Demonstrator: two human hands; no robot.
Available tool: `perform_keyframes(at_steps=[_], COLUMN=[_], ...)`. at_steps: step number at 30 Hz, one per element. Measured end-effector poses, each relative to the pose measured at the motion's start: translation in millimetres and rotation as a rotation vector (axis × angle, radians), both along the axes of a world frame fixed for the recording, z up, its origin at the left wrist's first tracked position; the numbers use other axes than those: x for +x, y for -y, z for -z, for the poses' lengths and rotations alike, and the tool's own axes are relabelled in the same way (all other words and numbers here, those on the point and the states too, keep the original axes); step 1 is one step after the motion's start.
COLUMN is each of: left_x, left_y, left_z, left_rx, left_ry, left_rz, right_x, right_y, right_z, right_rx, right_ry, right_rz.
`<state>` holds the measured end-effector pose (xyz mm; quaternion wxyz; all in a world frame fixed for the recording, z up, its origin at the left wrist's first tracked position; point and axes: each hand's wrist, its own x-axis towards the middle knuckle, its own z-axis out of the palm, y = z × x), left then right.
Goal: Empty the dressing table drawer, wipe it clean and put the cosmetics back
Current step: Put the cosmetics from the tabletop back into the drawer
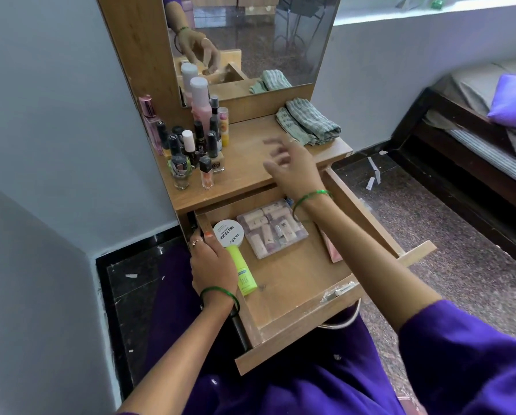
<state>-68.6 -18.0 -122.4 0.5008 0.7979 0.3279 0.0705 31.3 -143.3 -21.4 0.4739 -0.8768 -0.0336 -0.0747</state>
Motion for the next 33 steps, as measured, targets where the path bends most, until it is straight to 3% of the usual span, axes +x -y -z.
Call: perform_keyframes(at_steps=[5, 14, 25, 33], left_x=[0.7, 2.0, 1.9, 1.8], left_y=[-0.2, -1.6, -2.3, -3.5], left_z=[1.1, 2.6, 2.1, 4.6], left_rx=[0.01, 0.013, 0.008, -0.007], left_ry=[-0.008, 0.019, 0.037, 0.051], left_rz=[-0.003, 0.007, 0.015, 0.007], right_x=[40.4, 77.5, 65.9, -7.6], right_y=[-32.2, -49.8, -27.1, 49.0], right_z=[-18.8, -19.9, -15.0, -19.1], right_rx=[-0.313, -0.445, -0.215, -0.173], right_ry=[0.126, 0.141, 0.221, 0.256], right_rz=[-0.15, -0.137, 0.025, 0.195])
